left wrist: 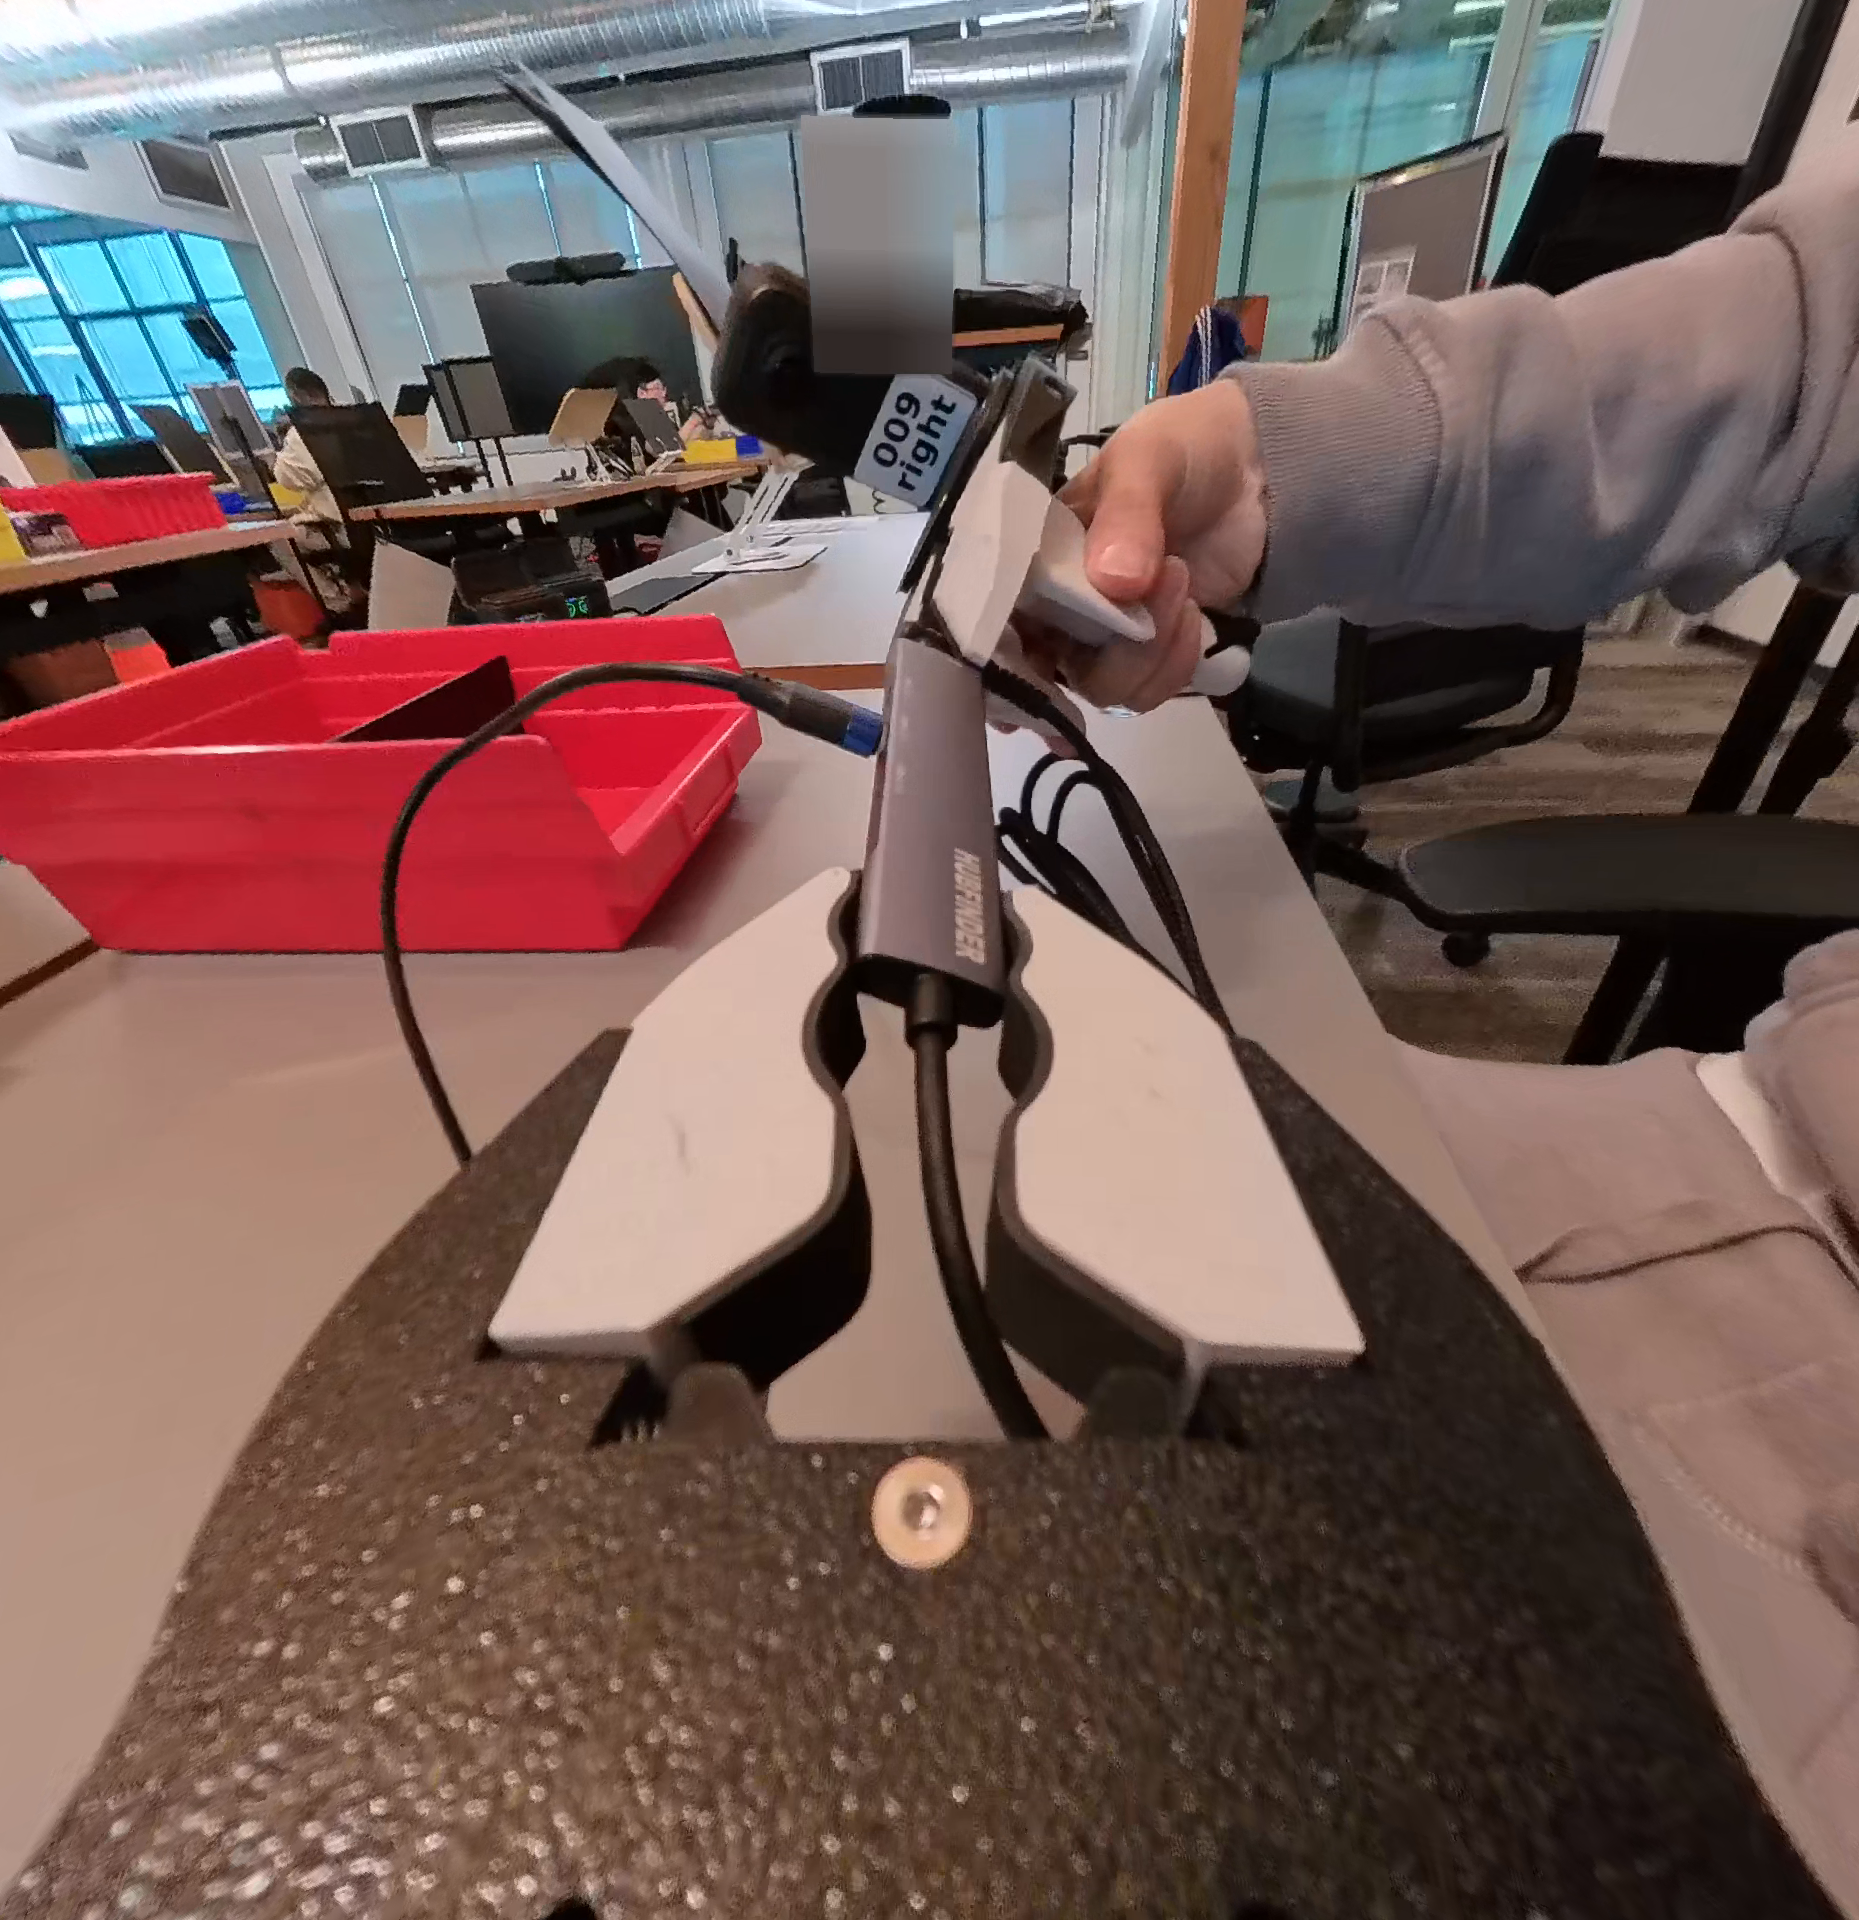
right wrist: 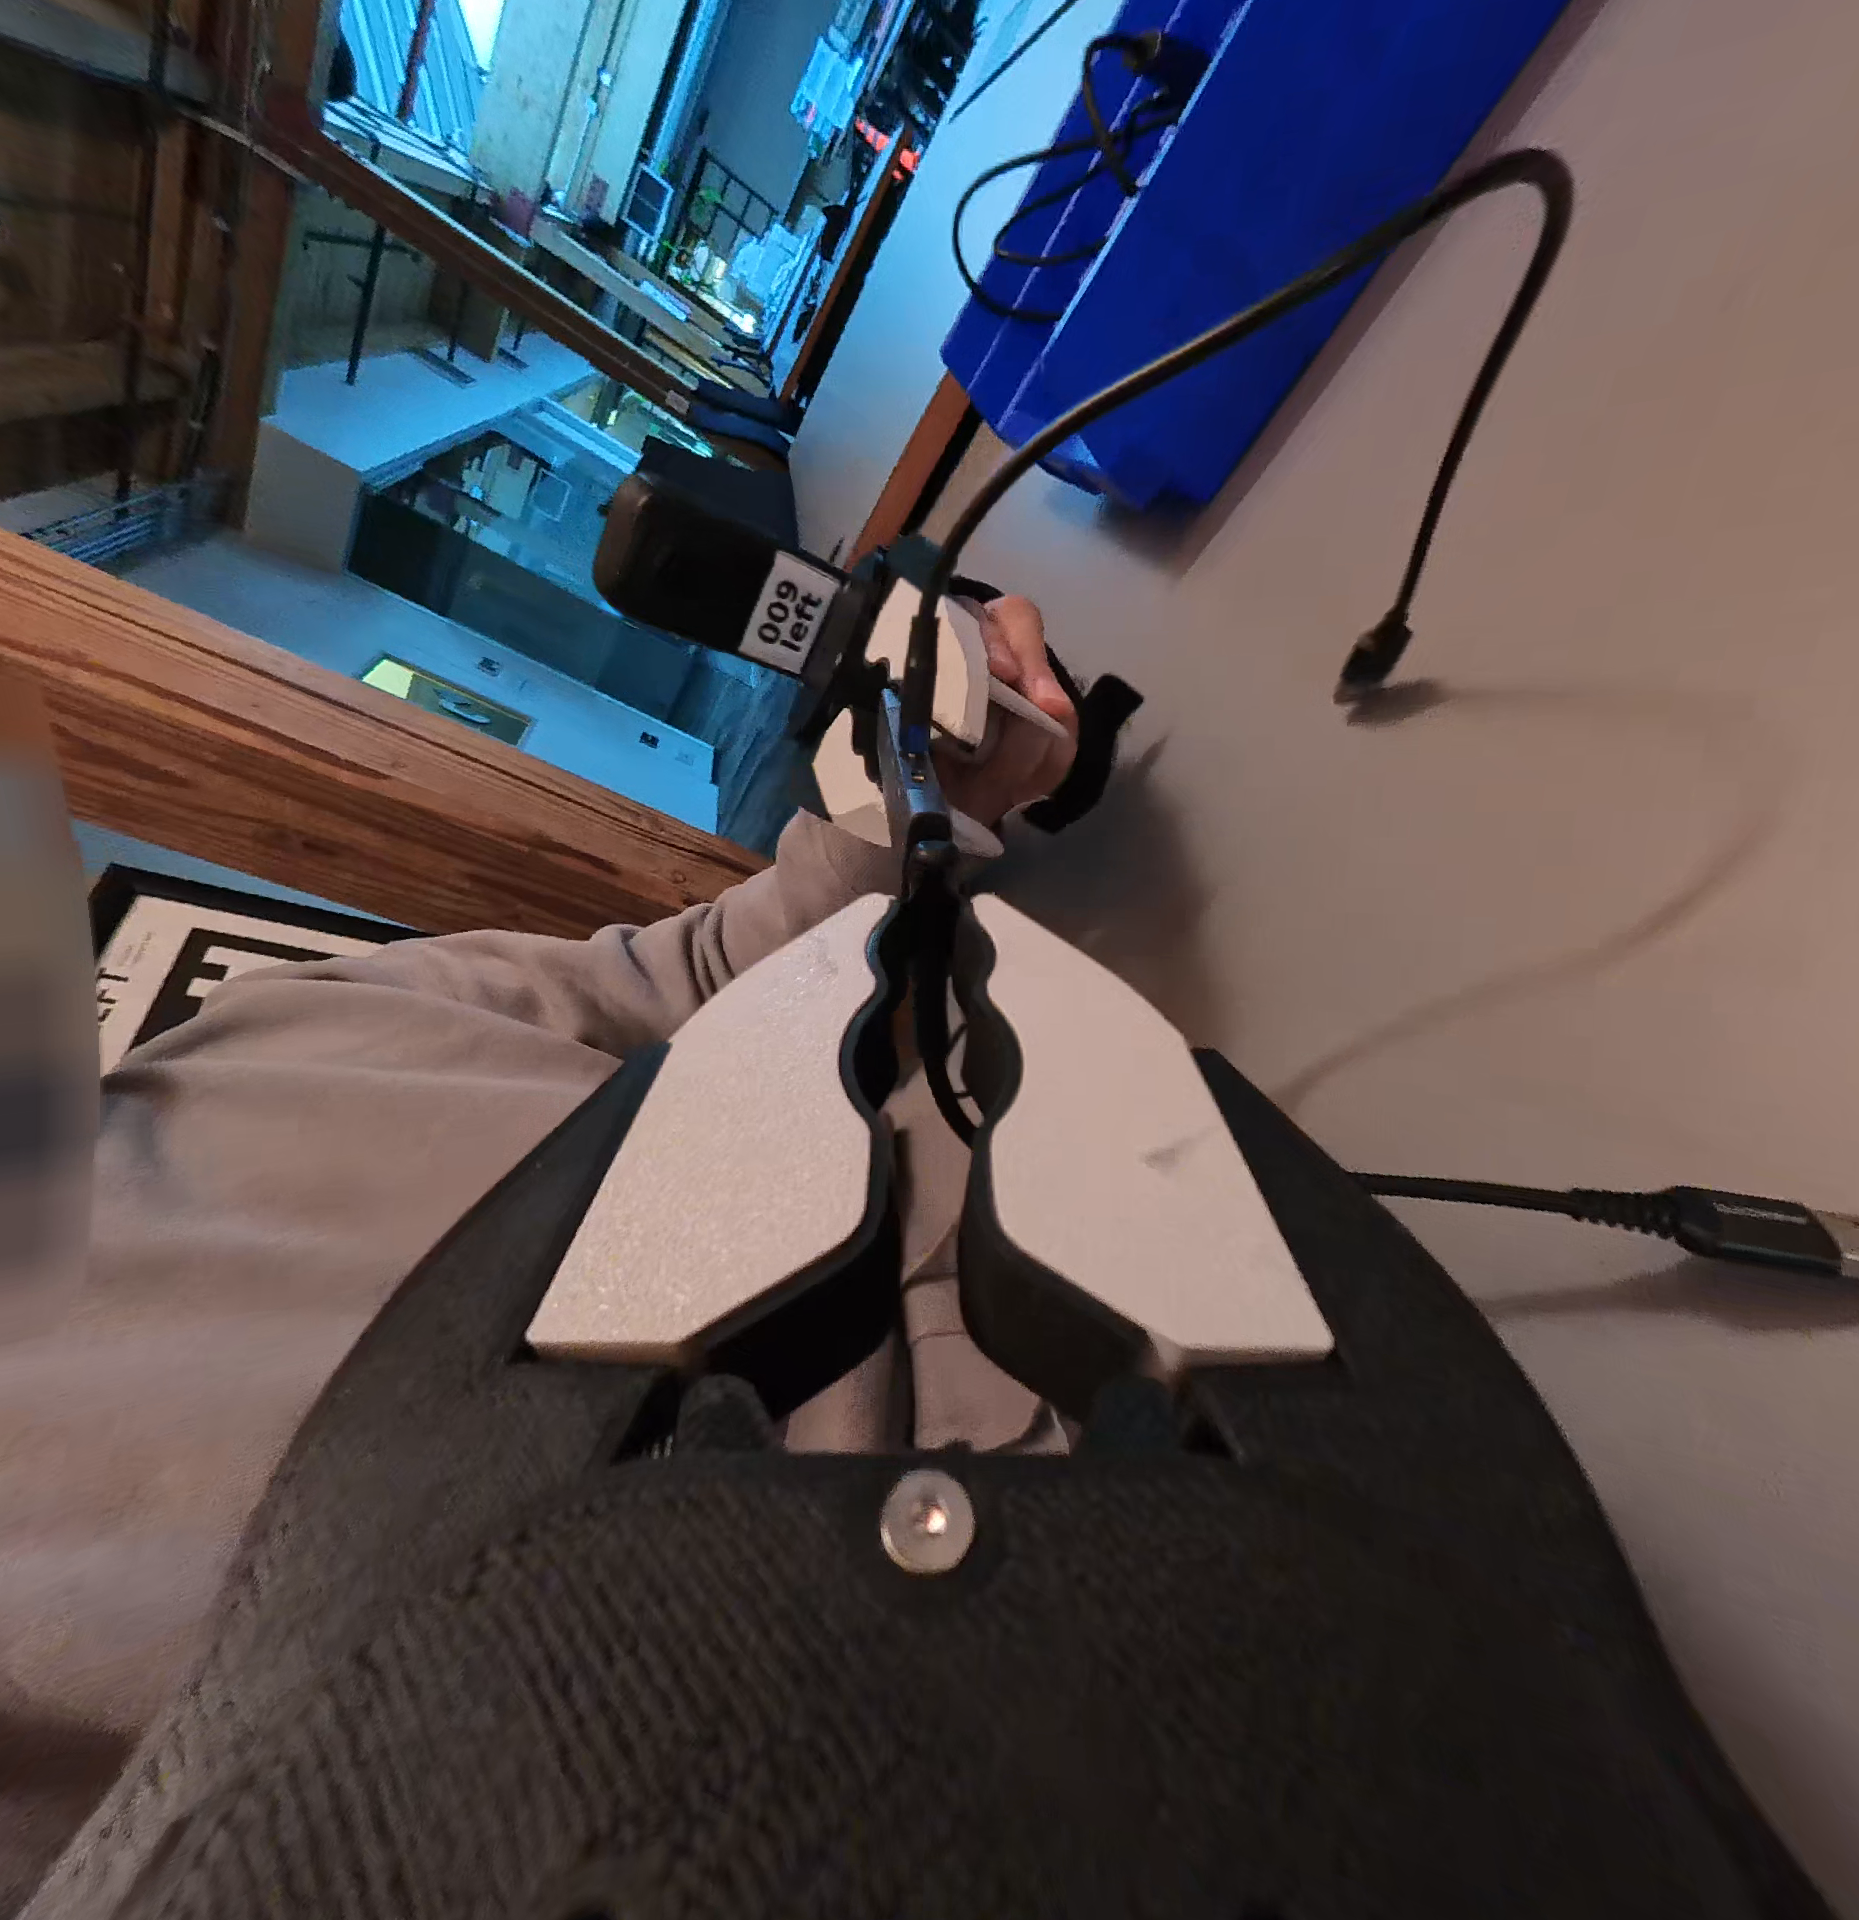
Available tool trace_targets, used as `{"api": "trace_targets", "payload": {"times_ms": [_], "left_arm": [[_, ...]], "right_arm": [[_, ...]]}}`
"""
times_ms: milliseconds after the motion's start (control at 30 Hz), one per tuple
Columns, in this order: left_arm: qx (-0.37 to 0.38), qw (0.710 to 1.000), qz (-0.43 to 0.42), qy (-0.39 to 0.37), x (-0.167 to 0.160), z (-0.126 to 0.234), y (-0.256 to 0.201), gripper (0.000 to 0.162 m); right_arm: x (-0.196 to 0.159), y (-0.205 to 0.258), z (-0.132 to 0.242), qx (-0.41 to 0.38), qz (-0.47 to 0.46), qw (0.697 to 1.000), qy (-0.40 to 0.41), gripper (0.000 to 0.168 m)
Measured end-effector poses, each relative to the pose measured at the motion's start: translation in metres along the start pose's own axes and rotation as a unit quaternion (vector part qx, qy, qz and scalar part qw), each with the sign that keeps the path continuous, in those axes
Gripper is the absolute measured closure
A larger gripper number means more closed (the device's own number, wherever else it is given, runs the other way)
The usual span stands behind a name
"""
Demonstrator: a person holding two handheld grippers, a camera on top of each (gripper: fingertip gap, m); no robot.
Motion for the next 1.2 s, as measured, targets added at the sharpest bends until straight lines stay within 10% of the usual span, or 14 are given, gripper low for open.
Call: {"api": "trace_targets", "payload": {"times_ms": [1200], "left_arm": [[0.008, 1.000, 0.023, 0.010, -0.009, -0.005, 0.001, 0.139]], "right_arm": [[0.001, 0.001, 0.013, -0.010, -0.056, 0.997, -0.051, 0.159]]}}
Point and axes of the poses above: each gripper's, where its closed fingertips meet, z back along the fingers, x out of its top, y = z × x across the jaws, the point moved 4 cm from there along z, back along the fingers, and after that the axes turned 4 degrees about z, right-handed, at the moved point
